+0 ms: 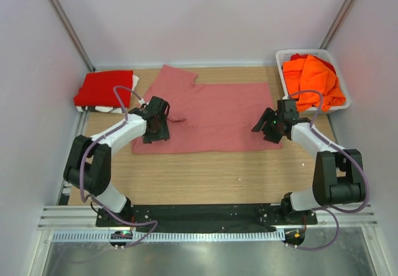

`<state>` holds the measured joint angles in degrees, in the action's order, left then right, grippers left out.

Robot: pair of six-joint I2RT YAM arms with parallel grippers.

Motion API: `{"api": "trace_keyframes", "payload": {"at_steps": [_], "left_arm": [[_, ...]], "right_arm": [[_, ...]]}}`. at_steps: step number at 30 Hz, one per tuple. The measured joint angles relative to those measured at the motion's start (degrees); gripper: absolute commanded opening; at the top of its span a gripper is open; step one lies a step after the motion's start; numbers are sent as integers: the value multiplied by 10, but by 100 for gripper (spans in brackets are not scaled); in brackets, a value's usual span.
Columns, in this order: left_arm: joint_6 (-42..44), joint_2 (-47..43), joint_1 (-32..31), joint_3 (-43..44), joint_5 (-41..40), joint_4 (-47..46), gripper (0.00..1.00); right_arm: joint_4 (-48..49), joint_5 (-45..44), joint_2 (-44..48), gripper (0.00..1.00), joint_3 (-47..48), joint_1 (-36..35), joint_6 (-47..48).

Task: Fold and stack the t-shirts
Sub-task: Fold the tshirt

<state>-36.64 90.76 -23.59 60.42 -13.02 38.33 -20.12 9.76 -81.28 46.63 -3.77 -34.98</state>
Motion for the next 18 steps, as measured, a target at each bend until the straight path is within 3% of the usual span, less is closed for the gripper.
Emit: {"api": "trace_keyframes", "payload": {"at_steps": [9, 18], "left_arm": [[-27, 45, 0, -42, -1, -50, 56], [-45, -26, 0, -124, 16, -75, 52]], "right_arm": [[13, -52, -15, 72, -55, 0, -5], [67, -67, 32, 75, -110, 0, -42]]}}
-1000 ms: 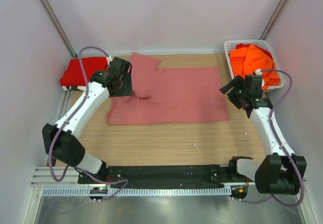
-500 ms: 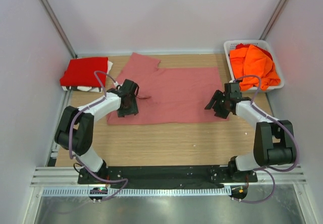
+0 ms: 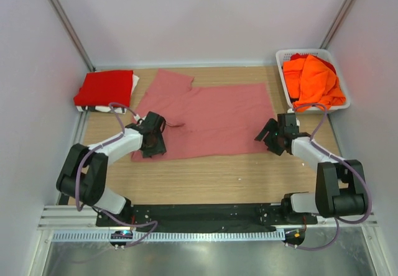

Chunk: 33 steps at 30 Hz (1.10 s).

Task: Fold and stack the t-shirts
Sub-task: Fold the tshirt

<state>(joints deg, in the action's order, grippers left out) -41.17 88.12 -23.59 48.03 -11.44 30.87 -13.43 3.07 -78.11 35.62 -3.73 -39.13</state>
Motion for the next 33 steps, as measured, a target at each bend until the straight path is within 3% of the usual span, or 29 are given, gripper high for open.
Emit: {"api": "trace_keyframes", "payload": {"at_steps": [6, 11, 17, 23, 33], "left_arm": [[-17, -90, -4, -47, 13, 46, 54], [-7, -113, -5, 14, -8, 90, 53], [29, -28, -11, 122, -12, 73, 47], [44, 62, -13, 139, -9, 58, 45], [59, 139, -13, 185, -8, 44, 44]], "right_arm": [[-38, 0, 62, 76, -35, 0, -6], [-103, 5, 91, 77, -35, -2, -5], [-161, 5, 119, 77, -14, -7, 0], [-189, 4, 138, 77, 11, -7, 6], [-214, 0, 155, 77, 14, -7, 19]]}}
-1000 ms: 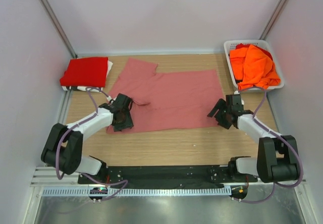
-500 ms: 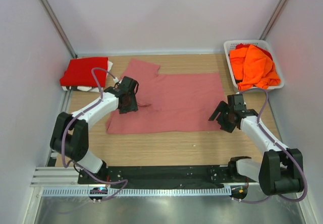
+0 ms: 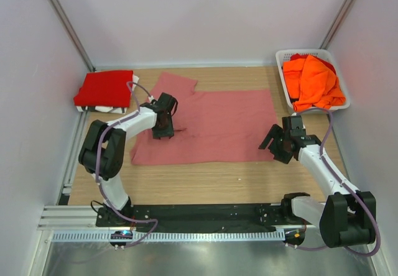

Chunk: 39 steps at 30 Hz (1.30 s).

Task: Fold and stack the t-shirts
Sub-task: Fold the tshirt

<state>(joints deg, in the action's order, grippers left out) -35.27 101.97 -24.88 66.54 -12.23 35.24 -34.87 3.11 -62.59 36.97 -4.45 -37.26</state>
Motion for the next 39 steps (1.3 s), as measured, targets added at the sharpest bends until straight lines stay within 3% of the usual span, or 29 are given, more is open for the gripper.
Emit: {"api": "trace_keyframes", "payload": {"at_steps": [10, 16, 22, 24, 28, 32, 39], "left_arm": [[19, 70, 2, 69, -4, 2, 47], [40, 136, 13, 165, -16, 23, 47], [73, 241, 36, 359, -23, 78, 49], [90, 289, 41, 469, -28, 124, 49], [122, 338, 46, 625, -43, 175, 62], [137, 324, 55, 649, -37, 180, 66], [119, 315, 133, 608, 99, 72, 67]], "right_arm": [[0, 5, 0, 77, -3, 0, 6], [0, 9, 1, 77, -4, 0, 11], [0, 13, 1, 77, -4, 0, 12], [0, 15, 1, 77, -4, -1, 12], [1, 22, 2, 77, -4, -2, 14], [0, 42, 14, 77, -4, -4, 14], [-10, 81, 89, 78, -4, -9, 24]]}}
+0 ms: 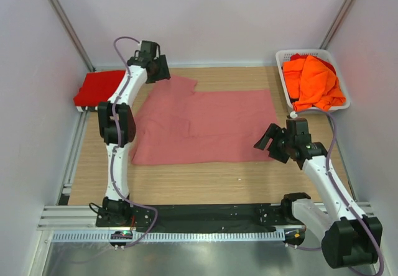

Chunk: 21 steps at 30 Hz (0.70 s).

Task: Fold and stack the t-shirts
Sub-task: Fold the tshirt

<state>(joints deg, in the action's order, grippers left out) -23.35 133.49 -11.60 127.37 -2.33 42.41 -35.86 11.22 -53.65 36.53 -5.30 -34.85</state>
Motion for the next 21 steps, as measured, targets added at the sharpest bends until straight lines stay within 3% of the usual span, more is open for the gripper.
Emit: {"api": "trace_keyframes", "payload": {"at_steps": [4, 12, 19, 21], "left_arm": [[-34, 43, 42, 24, 62, -73, 68], [-98, 224, 70, 201, 121, -149, 78], [-153, 258, 74, 206, 149, -195, 77], [-169, 264, 76, 207, 161, -212, 72]], "right_arm": [[-7, 36, 40, 78, 0, 0, 8], [-28, 85, 107, 80, 0, -2, 11], [-47, 103, 124, 80, 5, -2, 9], [-53, 104, 124, 80, 9, -2, 9]]}}
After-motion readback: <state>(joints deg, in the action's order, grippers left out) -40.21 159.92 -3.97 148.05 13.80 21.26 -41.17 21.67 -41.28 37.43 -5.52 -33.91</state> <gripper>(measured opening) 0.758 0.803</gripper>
